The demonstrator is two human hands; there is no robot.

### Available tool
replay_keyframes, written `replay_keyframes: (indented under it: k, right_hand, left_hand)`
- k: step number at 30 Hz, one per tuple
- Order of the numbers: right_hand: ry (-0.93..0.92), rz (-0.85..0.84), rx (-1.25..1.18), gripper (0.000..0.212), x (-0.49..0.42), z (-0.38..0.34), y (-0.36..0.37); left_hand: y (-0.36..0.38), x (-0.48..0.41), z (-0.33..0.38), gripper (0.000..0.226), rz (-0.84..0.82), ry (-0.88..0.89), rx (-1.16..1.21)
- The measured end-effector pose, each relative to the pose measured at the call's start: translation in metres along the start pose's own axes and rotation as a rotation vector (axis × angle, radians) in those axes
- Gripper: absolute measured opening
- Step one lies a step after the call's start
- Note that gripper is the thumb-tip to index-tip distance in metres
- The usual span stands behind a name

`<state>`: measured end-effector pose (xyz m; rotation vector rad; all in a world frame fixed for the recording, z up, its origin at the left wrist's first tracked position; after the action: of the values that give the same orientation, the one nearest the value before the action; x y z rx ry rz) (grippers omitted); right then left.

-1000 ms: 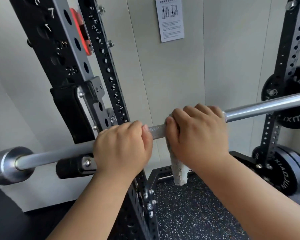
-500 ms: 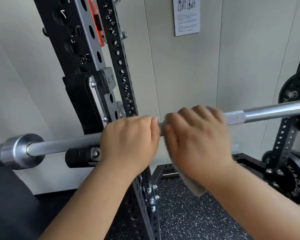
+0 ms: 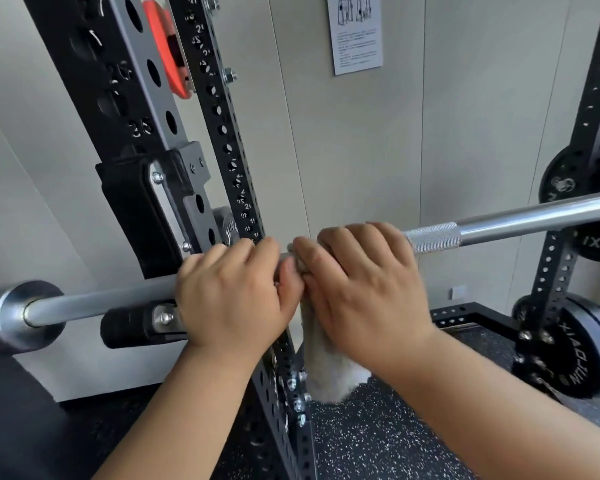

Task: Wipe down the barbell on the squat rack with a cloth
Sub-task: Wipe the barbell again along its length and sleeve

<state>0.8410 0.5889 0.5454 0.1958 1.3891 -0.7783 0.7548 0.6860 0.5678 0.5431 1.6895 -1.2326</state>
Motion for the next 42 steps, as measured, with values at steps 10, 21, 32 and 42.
replay_keyframes:
  k: [10,21,32,42]
  right_hand:
    - [0.128,-0.034,0.032,0.037,-0.012,0.027,-0.002]
    - [0.193,-0.004,0.064,0.037,-0.016,0.026,0.002]
    - [0.231,-0.019,0.114,0.044,-0.027,0.044,0.005]
    - [0.193,-0.013,0.078,0.042,-0.017,0.071,0.000]
  left_hand:
    - [0.004,-0.022,-0.003,0.058,-0.314,-0.159,0.003]
    - [0.007,-0.027,-0.003,0.059,-0.409,-0.197,0.025]
    - [0.010,-0.026,-0.005,0.058,-0.429,-0.238,0.003]
    - [0.011,0.018,0.022,0.036,-0.093,-0.124,0.035]
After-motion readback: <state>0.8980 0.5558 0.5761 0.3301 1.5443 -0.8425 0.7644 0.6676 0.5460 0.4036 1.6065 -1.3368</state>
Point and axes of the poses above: each hand's wrist, its own x-axis away from the middle knuckle, its own y-axis out of the palm, z = x × y, the point moved 8 cm from there along -x, towards the middle knuckle, and after that the axes turned 14 degrees about x, right-handed, at the moved point
